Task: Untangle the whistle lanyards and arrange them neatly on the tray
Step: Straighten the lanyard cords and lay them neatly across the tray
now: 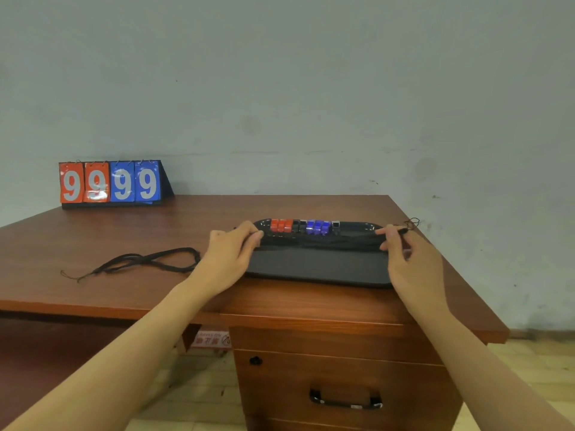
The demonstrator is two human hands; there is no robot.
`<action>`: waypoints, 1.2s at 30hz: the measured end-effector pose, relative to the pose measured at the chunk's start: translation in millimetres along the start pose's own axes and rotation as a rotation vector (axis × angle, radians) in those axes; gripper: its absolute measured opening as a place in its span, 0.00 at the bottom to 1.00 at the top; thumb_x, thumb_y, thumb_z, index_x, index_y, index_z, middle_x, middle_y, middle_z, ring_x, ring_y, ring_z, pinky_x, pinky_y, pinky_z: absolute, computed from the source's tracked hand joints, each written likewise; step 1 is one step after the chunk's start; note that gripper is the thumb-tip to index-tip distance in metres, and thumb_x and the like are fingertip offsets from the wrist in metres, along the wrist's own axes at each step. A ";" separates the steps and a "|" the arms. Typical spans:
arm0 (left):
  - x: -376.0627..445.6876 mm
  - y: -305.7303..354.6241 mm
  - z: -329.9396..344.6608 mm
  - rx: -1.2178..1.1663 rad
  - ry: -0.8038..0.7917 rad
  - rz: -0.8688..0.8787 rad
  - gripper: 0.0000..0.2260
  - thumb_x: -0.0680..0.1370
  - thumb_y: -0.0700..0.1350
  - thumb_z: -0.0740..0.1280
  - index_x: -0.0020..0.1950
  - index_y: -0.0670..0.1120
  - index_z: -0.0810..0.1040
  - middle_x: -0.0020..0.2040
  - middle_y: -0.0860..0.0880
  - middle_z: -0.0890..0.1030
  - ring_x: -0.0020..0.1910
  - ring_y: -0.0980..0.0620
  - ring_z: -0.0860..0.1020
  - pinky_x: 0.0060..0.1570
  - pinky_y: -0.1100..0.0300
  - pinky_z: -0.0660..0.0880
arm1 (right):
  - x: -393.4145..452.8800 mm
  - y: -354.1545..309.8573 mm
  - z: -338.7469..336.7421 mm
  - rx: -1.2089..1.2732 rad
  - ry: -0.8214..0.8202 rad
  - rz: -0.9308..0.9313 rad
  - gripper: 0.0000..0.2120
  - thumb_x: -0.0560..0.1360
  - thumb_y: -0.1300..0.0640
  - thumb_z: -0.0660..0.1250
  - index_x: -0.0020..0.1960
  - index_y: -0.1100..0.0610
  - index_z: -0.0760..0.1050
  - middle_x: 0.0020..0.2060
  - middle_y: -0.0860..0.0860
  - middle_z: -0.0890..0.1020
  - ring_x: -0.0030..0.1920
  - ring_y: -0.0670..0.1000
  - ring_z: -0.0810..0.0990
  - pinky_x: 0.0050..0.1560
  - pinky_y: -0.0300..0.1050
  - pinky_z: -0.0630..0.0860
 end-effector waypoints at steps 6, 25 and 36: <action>3.9 -37.3 -18.8 0.089 0.023 -0.103 0.09 0.82 0.57 0.60 0.49 0.55 0.76 0.32 0.55 0.78 0.32 0.62 0.77 0.53 0.44 0.76 | 15.8 17.1 -23.4 -0.094 0.027 0.029 0.11 0.83 0.48 0.59 0.47 0.48 0.78 0.39 0.46 0.81 0.39 0.38 0.75 0.40 0.32 0.66; -8.9 -91.0 -21.5 0.053 0.123 -0.445 0.17 0.83 0.56 0.61 0.44 0.46 0.80 0.37 0.48 0.81 0.35 0.55 0.77 0.37 0.60 0.69 | 32.0 58.3 -27.2 -0.048 0.070 0.263 0.10 0.81 0.48 0.64 0.52 0.50 0.83 0.43 0.47 0.83 0.43 0.45 0.76 0.46 0.44 0.68; -19.3 -108.3 -22.7 0.304 0.199 -0.751 0.18 0.83 0.53 0.58 0.61 0.45 0.81 0.60 0.39 0.74 0.60 0.35 0.71 0.63 0.43 0.67 | 31.5 60.6 -23.1 -0.070 0.033 0.270 0.08 0.81 0.51 0.64 0.57 0.47 0.80 0.43 0.46 0.85 0.41 0.36 0.74 0.42 0.38 0.67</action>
Point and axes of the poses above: each hand's wrist, its own x-axis towards the middle knuckle, its own z-axis out of the palm, y = z × x, the point moved 4 cm from there along x, towards the middle knuckle
